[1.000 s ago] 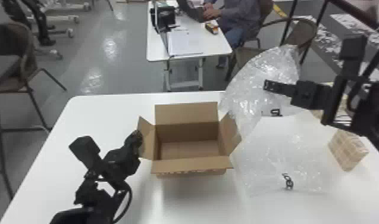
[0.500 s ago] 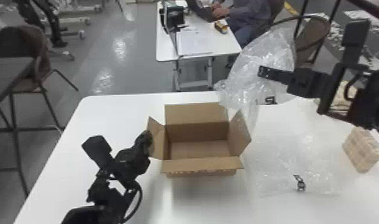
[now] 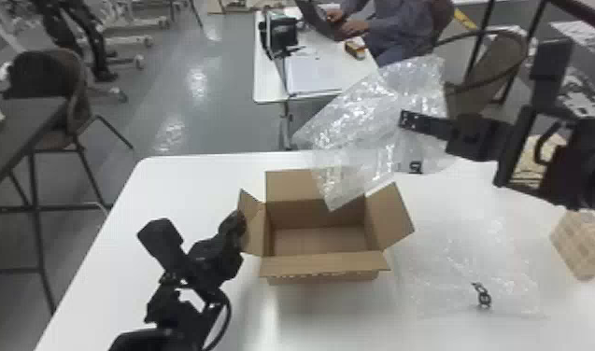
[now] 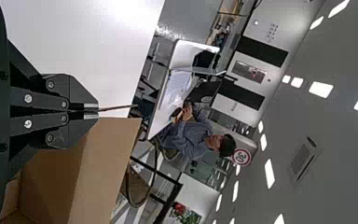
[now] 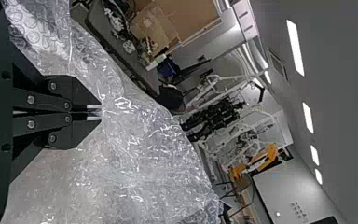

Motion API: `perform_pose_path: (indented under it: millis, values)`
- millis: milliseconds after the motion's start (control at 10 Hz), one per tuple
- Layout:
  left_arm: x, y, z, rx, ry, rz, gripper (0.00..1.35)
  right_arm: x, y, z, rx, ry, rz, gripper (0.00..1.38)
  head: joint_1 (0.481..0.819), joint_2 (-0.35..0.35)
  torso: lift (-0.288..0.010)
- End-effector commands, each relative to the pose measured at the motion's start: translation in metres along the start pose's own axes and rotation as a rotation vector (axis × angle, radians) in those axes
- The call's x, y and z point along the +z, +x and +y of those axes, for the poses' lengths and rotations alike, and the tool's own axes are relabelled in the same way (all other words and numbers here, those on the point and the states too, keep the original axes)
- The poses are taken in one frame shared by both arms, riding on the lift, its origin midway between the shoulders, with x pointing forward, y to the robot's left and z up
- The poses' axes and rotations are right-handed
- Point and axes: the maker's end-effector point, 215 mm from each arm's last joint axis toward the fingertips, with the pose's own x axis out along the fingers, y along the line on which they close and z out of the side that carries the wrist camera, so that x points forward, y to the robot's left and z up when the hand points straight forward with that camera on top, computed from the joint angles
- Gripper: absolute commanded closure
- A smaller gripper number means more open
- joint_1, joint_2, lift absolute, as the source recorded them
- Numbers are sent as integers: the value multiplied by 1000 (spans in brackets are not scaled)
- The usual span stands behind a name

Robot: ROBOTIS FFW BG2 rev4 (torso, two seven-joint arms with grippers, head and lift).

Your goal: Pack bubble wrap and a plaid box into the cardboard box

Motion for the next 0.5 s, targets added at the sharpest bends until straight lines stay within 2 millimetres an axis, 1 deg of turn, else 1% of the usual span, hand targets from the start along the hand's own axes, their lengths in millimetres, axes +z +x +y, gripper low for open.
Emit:
perform_pose_path:
  millis: [0,100,300,400]
  values:
    - [1,-1,1,1,-8,-6,1185,-45,30,3,74,105,25,1288,675,117,-71]
    - [0,-1,0,-2,-13,-6,1185,-71,47,10,99,147,55,1288,689,136,-71]
    - [0,-1,0,7,-18,-12,1185,-107,60,10,85,203,114,1288,695,184,-71]
    - [0,-1,-1,6,-22,-17,1185,-126,65,9,87,229,148,1288,695,191,-71]
